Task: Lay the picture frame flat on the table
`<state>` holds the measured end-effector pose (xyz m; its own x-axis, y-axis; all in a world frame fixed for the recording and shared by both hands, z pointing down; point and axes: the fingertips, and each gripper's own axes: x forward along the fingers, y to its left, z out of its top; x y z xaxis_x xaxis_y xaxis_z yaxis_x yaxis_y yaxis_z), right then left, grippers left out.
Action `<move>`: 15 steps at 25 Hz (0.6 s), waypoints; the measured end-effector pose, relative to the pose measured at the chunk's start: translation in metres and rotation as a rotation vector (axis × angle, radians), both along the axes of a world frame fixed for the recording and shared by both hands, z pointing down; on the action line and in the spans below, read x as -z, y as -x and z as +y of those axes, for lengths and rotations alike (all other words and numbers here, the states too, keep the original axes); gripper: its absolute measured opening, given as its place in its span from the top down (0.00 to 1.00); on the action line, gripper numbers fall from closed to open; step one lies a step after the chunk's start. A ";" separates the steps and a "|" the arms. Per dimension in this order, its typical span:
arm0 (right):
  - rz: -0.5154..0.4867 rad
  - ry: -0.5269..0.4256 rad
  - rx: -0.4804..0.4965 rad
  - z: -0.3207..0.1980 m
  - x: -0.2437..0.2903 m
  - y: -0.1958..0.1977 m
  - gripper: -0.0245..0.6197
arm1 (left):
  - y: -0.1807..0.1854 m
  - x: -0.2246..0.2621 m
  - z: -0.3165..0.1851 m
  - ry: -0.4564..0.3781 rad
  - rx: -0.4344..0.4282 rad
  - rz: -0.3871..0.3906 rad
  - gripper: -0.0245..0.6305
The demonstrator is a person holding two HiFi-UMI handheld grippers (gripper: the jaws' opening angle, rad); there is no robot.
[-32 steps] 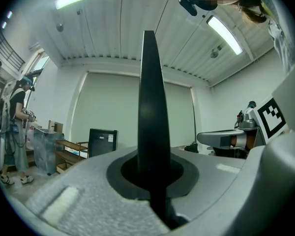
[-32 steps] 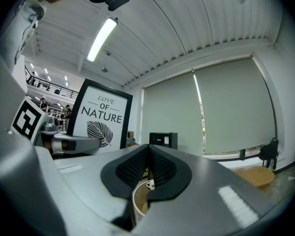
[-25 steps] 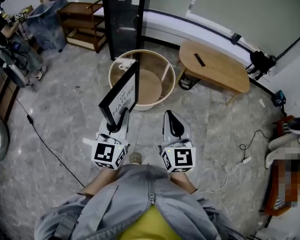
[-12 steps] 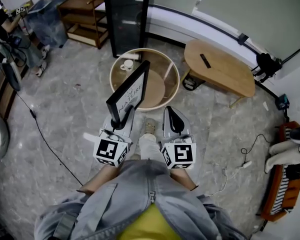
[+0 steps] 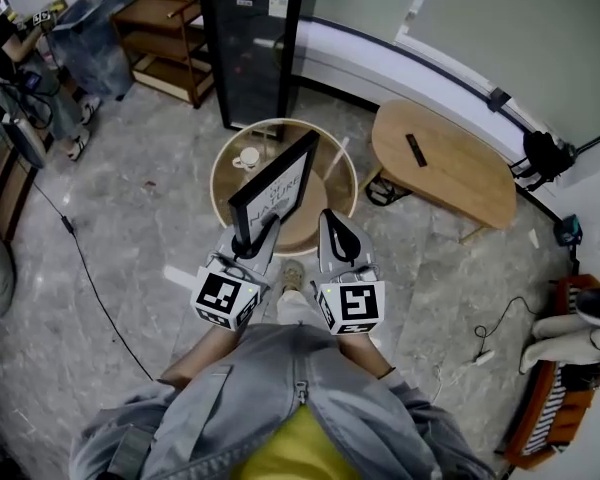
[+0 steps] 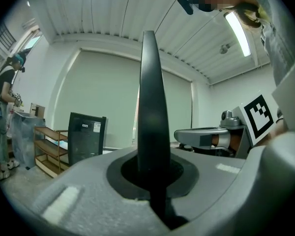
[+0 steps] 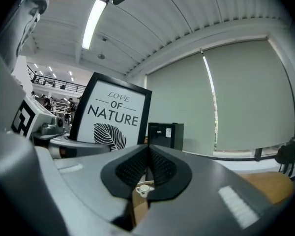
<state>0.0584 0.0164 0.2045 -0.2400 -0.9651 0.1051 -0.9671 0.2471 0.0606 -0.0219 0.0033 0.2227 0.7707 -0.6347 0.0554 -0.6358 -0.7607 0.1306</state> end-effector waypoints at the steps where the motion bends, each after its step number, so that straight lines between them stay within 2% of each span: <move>1: 0.002 0.004 0.003 -0.012 0.000 -0.007 0.96 | -0.008 -0.002 -0.011 0.009 -0.002 -0.001 0.95; 8: -0.014 0.054 0.063 -0.088 -0.018 -0.037 0.93 | -0.049 -0.030 -0.081 0.075 -0.004 -0.022 0.95; 15: 0.003 0.115 0.118 -0.135 -0.052 -0.050 0.92 | -0.063 -0.068 -0.129 0.161 0.012 -0.031 0.95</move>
<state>0.1084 -0.1181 0.2565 -0.3509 -0.9116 0.2142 -0.9306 0.3649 0.0281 0.0411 -0.1254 0.2910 0.7593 -0.6250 0.1812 -0.6506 -0.7236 0.2303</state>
